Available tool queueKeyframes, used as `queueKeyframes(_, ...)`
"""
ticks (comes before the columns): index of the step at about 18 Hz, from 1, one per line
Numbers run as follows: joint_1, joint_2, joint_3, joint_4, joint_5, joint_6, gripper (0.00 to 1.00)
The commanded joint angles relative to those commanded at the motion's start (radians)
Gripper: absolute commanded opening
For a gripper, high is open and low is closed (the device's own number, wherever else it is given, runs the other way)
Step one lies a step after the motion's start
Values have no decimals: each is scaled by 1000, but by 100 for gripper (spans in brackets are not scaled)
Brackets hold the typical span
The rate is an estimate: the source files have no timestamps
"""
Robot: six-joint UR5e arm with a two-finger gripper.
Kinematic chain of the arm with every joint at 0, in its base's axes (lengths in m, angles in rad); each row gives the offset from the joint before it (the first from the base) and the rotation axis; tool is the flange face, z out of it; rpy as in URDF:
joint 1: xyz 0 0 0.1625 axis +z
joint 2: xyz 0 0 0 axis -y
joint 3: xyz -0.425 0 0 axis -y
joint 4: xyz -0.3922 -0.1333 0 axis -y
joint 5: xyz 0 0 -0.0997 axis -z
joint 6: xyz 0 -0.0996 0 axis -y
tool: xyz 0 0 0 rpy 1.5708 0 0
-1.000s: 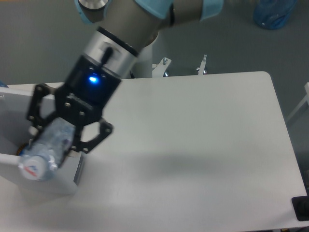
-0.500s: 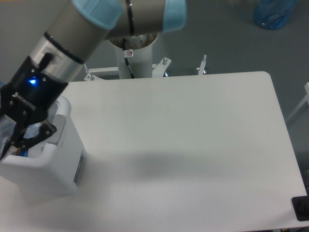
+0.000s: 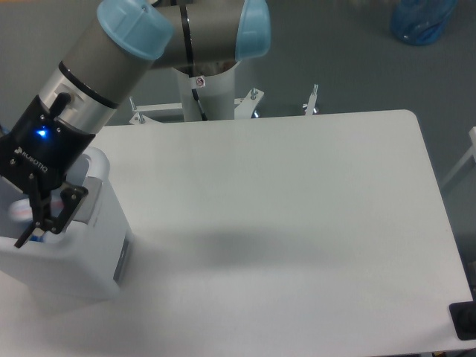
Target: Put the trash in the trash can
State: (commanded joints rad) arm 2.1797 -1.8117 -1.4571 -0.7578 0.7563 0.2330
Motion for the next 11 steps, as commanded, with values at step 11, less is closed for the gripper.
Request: queueKeyframes(11,308,0,-32,-6,2,231,100)
